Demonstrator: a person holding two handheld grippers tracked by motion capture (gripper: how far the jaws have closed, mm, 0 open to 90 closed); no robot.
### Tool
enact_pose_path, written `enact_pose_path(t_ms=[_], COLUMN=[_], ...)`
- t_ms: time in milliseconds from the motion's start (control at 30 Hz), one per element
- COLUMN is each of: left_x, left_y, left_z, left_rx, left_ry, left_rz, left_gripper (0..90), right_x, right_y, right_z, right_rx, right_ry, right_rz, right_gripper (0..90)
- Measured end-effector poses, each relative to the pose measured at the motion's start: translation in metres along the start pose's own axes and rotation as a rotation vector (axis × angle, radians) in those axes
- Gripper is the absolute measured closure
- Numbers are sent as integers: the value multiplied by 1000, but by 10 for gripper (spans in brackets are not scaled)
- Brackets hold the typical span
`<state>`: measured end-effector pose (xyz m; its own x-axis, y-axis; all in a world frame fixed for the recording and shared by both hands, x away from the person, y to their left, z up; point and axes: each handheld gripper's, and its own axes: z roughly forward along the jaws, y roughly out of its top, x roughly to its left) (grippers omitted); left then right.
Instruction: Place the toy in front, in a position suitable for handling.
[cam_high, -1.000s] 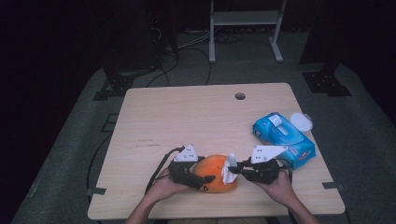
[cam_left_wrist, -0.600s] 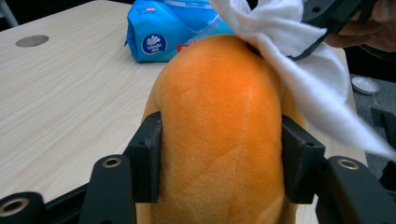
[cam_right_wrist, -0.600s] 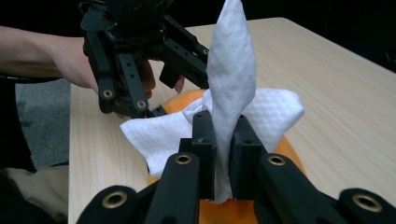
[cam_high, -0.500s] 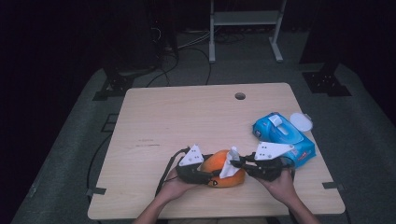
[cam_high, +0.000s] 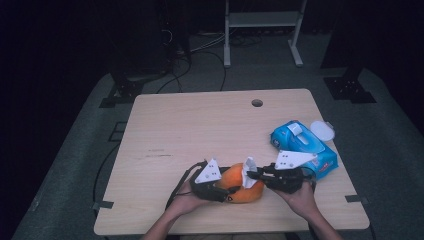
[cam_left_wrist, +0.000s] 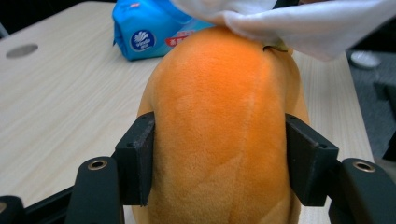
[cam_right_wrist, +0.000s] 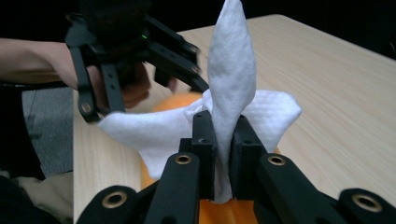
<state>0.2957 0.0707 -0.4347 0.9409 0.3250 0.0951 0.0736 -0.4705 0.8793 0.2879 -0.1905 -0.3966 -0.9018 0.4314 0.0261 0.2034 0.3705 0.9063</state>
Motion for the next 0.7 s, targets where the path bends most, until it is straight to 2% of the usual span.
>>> enact_pose_path(t_ms=[67, 100, 167, 233, 267, 467, 633, 700], left_x=[0, 1, 3, 4, 4, 4, 4, 2], left_y=[-1, -3, -4, -5, -5, -4, -5, -5], left_z=[-1, -2, -3, -4, -4, -3, -1, 0], left_rx=[-2, -4, -4, -4, -7, -7, -13, -18], left_ry=[-1, -6, -10, -13, -15, -19, -18, -15], left_rz=[-1, -4, -10, -11, -13, -4, 2, 8], left_gripper=[354, 353, 352, 348, 347, 347, 353, 353], right_x=[7, 7, 1, -4, -8, -16, -10, -9], right_y=[5, 5, 0, -5, -11, -22, -16, -11], right_z=[4, 4, 2, -2, -6, -16, -12, -9], right_rx=[19, 20, 16, 23, 31, 50, 35, 10], right_ry=[-7, -6, -1, -13, -20, -21, -37, -12], right_rz=[-43, -47, -24, -11, 11, 55, 35, 37], right_gripper=[819, 819, 819, 818, 818, 817, 816, 816])
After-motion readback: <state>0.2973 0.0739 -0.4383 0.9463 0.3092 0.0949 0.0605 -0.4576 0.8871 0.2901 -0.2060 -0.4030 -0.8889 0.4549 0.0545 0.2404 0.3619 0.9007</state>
